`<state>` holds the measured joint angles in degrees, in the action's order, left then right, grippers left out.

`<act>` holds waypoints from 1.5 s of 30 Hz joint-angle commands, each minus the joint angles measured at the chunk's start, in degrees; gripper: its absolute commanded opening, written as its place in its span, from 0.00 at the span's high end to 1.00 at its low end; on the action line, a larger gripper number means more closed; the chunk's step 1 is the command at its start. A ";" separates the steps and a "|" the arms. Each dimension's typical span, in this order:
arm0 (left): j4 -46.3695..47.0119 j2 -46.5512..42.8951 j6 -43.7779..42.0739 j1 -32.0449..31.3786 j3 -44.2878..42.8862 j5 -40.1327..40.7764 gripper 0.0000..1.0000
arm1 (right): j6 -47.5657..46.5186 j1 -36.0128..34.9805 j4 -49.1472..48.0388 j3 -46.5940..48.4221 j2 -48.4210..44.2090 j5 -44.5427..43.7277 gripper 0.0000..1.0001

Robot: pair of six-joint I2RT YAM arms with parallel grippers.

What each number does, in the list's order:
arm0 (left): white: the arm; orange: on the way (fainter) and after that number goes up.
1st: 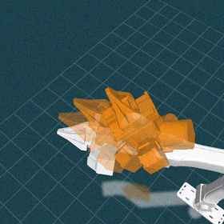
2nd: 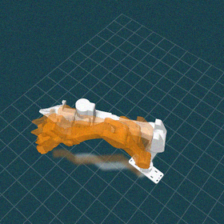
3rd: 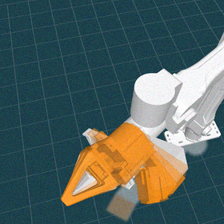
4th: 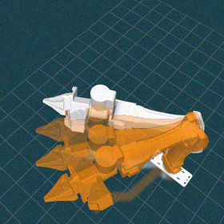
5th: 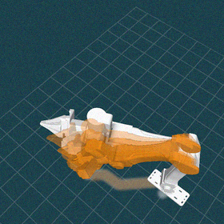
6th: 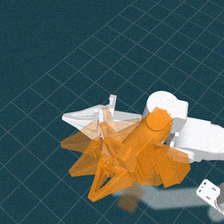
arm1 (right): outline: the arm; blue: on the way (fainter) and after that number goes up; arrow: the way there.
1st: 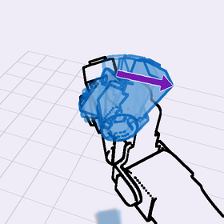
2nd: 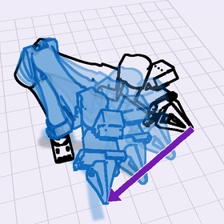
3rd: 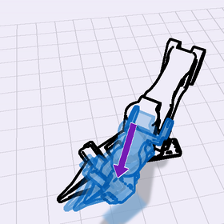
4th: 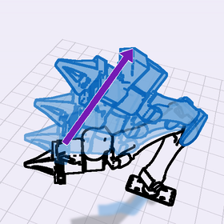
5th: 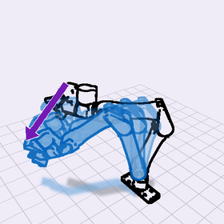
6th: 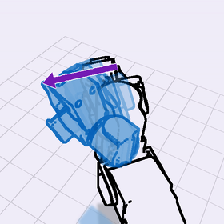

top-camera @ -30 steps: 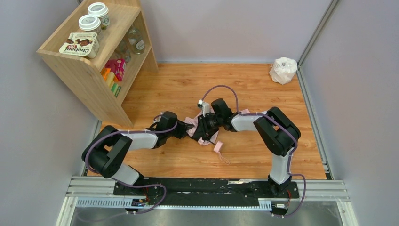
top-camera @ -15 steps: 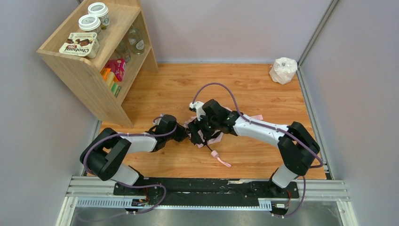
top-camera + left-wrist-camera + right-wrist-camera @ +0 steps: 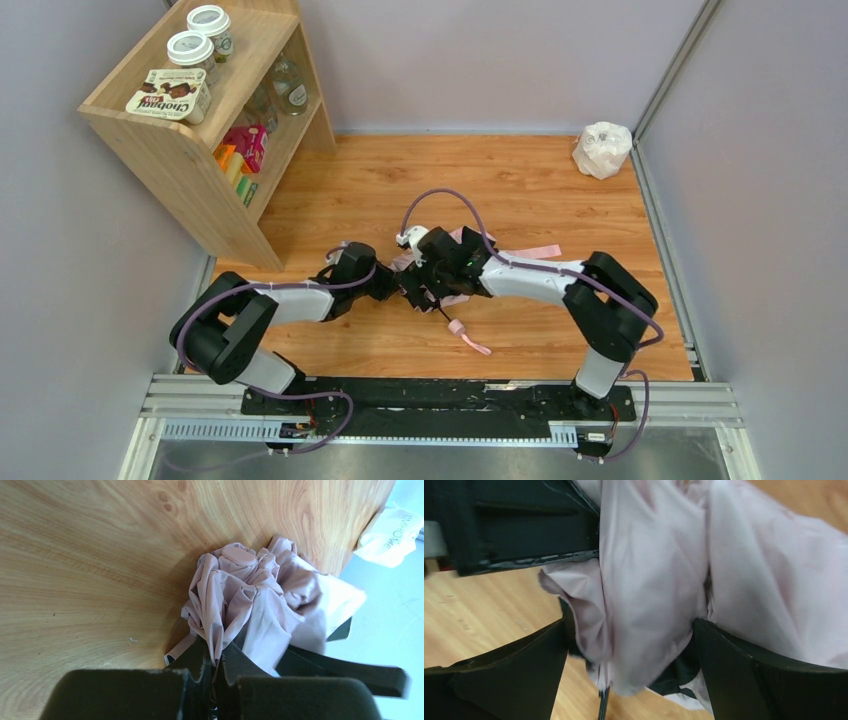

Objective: Put away the umbrella

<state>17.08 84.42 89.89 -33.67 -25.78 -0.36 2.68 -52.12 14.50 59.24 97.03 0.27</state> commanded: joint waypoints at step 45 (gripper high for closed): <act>-20.34 1.88 -9.20 4.05 -2.96 3.62 0.25 | 2.78 8.70 -18.99 -3.52 13.36 56.23 1.00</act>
<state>3.55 81.08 83.22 -29.98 -29.89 -3.77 7.20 -40.77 -4.80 54.83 107.98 43.70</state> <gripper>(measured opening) 0.770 0.287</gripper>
